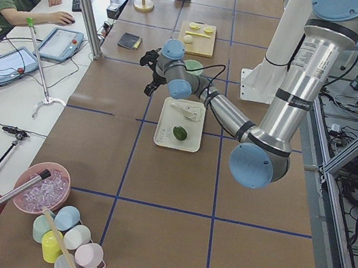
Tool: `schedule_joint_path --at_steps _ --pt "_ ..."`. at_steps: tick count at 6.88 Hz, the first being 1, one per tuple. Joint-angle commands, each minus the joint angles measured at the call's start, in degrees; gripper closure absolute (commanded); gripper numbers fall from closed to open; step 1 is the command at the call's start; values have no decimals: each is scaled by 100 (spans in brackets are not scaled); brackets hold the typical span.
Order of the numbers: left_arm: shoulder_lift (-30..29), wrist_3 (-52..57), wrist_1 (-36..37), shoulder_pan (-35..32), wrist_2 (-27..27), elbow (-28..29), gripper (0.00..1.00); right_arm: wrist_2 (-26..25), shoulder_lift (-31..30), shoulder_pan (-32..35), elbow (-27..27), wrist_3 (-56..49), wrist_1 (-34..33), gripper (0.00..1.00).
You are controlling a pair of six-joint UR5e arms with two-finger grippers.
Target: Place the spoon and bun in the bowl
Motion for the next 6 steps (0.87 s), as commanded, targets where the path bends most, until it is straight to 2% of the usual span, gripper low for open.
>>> schedule_joint_path --at_steps 1,3,6 --pt "-118 -646 240 912 637 66 11 14 -32 9 -2 -2 0 0" --pt "-127 -639 213 1318 867 241 12 23 -32 9 -11 6 0 0" --pt "-83 -613 161 1328 876 461 21 32 -76 0 -2 -2 9 0"
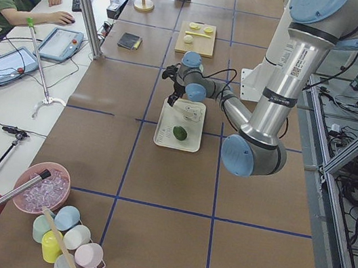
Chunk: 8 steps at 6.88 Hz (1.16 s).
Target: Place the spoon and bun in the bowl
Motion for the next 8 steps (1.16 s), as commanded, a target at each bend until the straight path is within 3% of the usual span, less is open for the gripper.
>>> schedule_joint_path --at_steps 1,6,7,8 --pt "-11 5 -37 8 5 178 30 -7 -20 1 4 -7 -2 0" --pt "-2 -4 -45 114 -3 232 45 -7 -28 2 13 -7 -2 0" --pt "-2 -22 -45 114 -3 206 63 -7 -46 2 13 -7 -2 0" --pt "15 -31 -80 114 5 170 97 -7 -46 2 22 -7 -2 0"
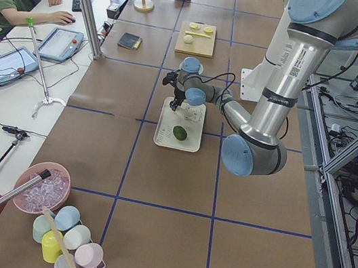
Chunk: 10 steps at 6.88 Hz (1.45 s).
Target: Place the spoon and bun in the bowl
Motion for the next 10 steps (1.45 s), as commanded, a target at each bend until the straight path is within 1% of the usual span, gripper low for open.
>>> schedule_joint_path --at_steps 1,3,4,5,6,7,8,9,10 --pt "21 -13 -26 3 15 -27 100 0 -6 -9 -1 0 0 0" --pt "21 -22 -17 -15 24 -131 100 0 -6 0 -1 9 0 0" --pt "-40 -74 87 -32 7 -376 100 0 2 0 -10 9 0 0" --pt "-145 -980 123 -94 6 -405 100 0 -6 0 -2 9 0 0" --pt "-460 -1806 384 -94 24 -396 100 0 -6 0 -10 9 0 0" --pt "-1185 -2546 1231 -59 363 -300 100 0 -6 0 -2 17 0 0" --pt "-1914 -3093 2075 -42 593 -117 100 0 -6 0 -10 17 0 0" --pt "-2270 -3690 2205 -24 604 164 100 9 -6 0 -10 18 0 0" --pt "-2682 -4200 2215 20 674 610 100 0 -6 0 -10 18 0 0"
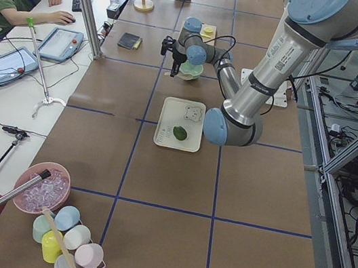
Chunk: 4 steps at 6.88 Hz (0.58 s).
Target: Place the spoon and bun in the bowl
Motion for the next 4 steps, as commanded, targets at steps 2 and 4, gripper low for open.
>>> schedule_joint_path --at_steps 2,4 --pt "-1048 -1494 156 600 455 985 100 5 0 0 -1 0 0 0" --pt "-1006 -1682 156 874 562 961 100 5 0 0 -1 0 0 0"
